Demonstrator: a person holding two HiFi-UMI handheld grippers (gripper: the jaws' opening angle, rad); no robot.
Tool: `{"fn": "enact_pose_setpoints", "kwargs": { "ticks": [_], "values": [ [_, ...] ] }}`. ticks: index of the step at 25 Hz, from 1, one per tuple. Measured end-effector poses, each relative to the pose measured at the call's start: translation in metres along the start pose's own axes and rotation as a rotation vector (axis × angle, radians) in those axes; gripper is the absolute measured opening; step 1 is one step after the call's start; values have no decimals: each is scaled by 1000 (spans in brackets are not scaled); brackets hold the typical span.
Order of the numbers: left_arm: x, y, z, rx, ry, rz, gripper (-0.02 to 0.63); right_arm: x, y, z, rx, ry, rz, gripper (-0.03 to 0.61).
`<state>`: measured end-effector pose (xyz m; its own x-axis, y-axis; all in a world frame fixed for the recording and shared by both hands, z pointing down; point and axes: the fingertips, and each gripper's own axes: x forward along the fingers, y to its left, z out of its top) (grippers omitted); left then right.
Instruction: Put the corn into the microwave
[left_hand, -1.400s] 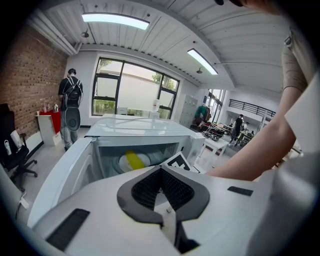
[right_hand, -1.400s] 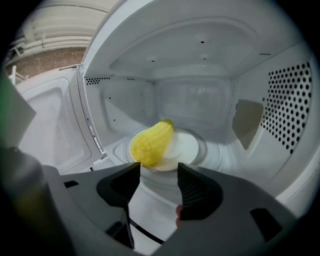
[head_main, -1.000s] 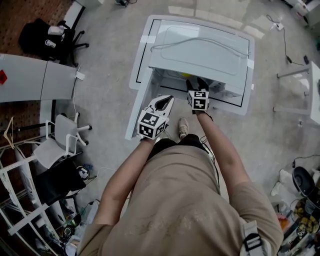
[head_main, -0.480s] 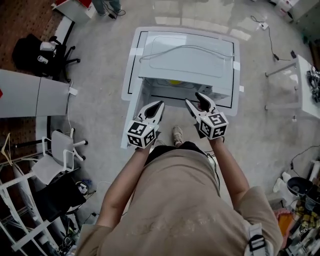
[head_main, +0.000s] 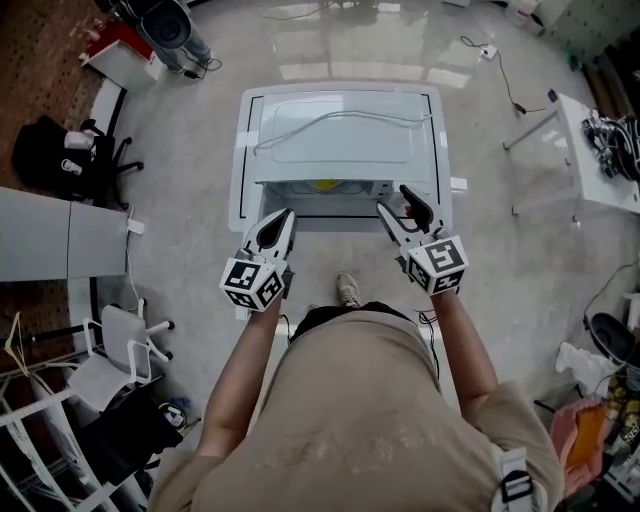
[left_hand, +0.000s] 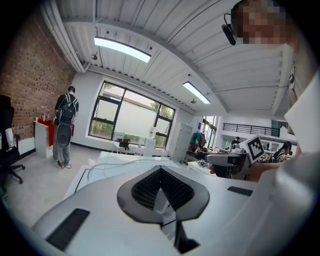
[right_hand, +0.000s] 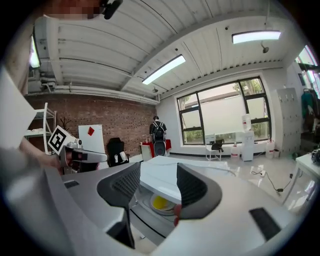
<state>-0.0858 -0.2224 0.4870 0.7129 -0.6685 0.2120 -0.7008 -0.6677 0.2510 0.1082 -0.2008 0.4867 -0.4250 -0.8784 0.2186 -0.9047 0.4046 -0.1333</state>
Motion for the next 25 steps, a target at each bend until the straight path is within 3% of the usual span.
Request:
{"fn": "enact_pose_setpoints", "kwargs": {
  "ticks": [8, 18, 25],
  "values": [
    [-3, 5, 19, 19, -28, -13, 2, -38, -23, 0, 8, -26, -120, 235],
    [0, 10, -15, -10, 32, -25, 2, -69, -44, -32, 54, 11, -221, 233],
    [5, 8, -30, -13, 69, -45, 2, -72, -40, -47, 74, 30, -228, 233]
  ]
}}
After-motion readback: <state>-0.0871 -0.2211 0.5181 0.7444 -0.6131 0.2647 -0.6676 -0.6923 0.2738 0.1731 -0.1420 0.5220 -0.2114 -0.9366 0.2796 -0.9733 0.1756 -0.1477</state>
